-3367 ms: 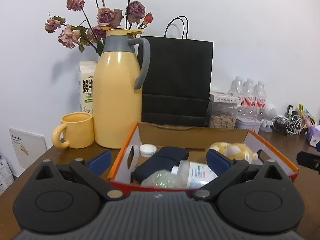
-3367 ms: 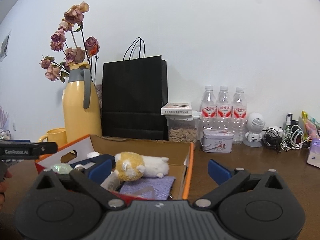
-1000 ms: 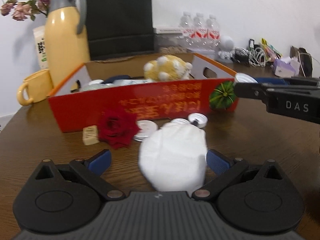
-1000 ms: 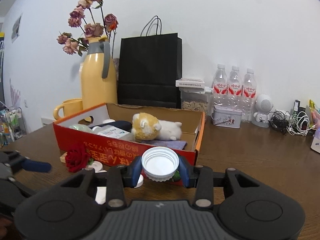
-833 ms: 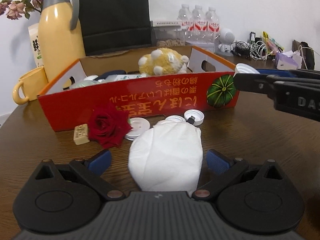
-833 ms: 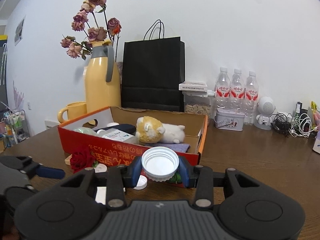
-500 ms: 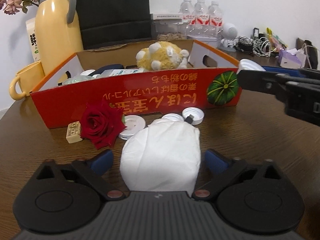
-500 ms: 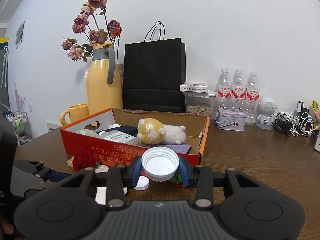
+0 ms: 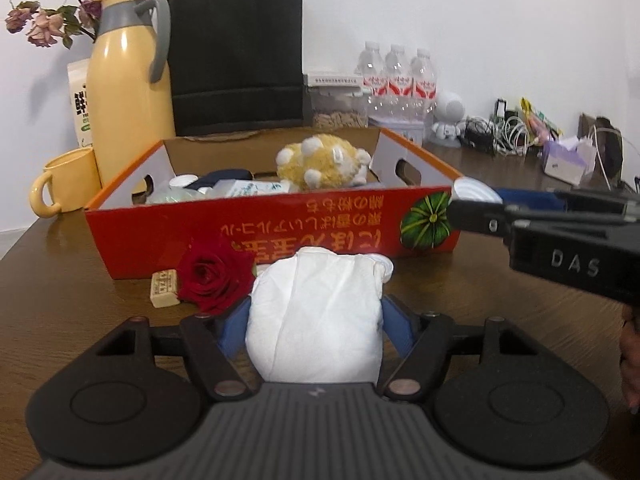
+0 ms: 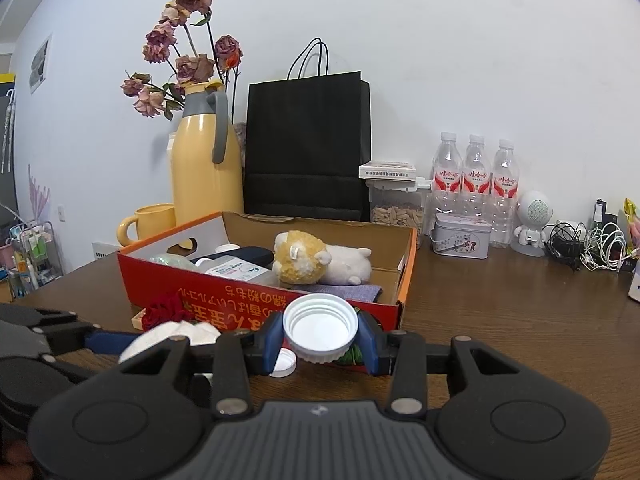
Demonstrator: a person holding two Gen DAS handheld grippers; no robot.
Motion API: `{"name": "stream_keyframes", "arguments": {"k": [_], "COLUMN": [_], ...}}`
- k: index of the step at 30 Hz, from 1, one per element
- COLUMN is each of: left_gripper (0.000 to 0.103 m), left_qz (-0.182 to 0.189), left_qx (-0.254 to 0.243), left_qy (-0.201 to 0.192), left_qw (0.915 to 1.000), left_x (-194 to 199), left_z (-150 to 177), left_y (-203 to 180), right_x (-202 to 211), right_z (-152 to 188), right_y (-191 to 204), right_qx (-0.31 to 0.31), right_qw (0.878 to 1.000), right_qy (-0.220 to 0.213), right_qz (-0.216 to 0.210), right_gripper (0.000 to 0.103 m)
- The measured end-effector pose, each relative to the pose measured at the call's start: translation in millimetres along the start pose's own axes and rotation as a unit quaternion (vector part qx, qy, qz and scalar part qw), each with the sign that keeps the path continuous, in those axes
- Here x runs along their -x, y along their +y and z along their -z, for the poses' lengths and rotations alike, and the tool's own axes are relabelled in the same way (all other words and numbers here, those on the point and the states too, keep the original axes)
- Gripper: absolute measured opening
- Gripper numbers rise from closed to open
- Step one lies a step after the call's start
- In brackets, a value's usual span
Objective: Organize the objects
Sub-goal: 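Lower the white bag and cap into the box and open both tools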
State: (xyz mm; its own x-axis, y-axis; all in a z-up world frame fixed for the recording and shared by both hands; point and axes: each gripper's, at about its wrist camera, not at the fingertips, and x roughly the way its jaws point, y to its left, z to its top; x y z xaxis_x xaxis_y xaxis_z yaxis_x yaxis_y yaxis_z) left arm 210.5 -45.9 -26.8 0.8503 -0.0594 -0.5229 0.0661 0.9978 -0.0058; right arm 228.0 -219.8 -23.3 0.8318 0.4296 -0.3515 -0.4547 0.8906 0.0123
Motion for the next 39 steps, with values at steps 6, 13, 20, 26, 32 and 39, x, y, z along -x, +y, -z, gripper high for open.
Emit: {"name": "stream_keyframes", "arguments": {"k": [6,13,20,26,32,39], "left_gripper": [0.07,0.071,0.071,0.071,0.071,0.071], "left_qz": [0.0,-0.006,-0.025,-0.037,-0.049,-0.07], "left_qx": [0.018,0.029,0.024,0.039,0.073,0.099], "left_qy": [-0.023,-0.042,-0.073,-0.087,-0.079,-0.061], "left_qw": [0.9996,0.9987,0.9967,0.9948,0.993,0.9907], "left_x": [12.8,15.0,7.2,-12.0,-44.6,-84.3], "left_z": [-9.3,-33.3,-68.4,-94.2,-112.8,-122.2], "left_y": [10.1,29.1,44.2,54.2,65.8,76.8], "right_x": [-0.7,-4.2,-18.2,-46.6,-83.5,-114.3], "right_z": [2.1,-10.0,-34.1,-53.2,-63.2,-60.2], "right_y": [0.2,9.2,13.7,11.6,0.4,-10.7], "right_qx": [0.001,0.021,0.036,0.036,0.021,0.004], "right_qw": [1.0,1.0,0.999,0.999,0.999,0.999], "right_qy": [-0.002,-0.013,-0.021,-0.018,0.003,0.022], "right_qz": [-0.001,-0.006,0.007,0.024,0.038,0.038], "right_gripper": [0.039,0.039,0.039,0.039,0.039,0.039]}}
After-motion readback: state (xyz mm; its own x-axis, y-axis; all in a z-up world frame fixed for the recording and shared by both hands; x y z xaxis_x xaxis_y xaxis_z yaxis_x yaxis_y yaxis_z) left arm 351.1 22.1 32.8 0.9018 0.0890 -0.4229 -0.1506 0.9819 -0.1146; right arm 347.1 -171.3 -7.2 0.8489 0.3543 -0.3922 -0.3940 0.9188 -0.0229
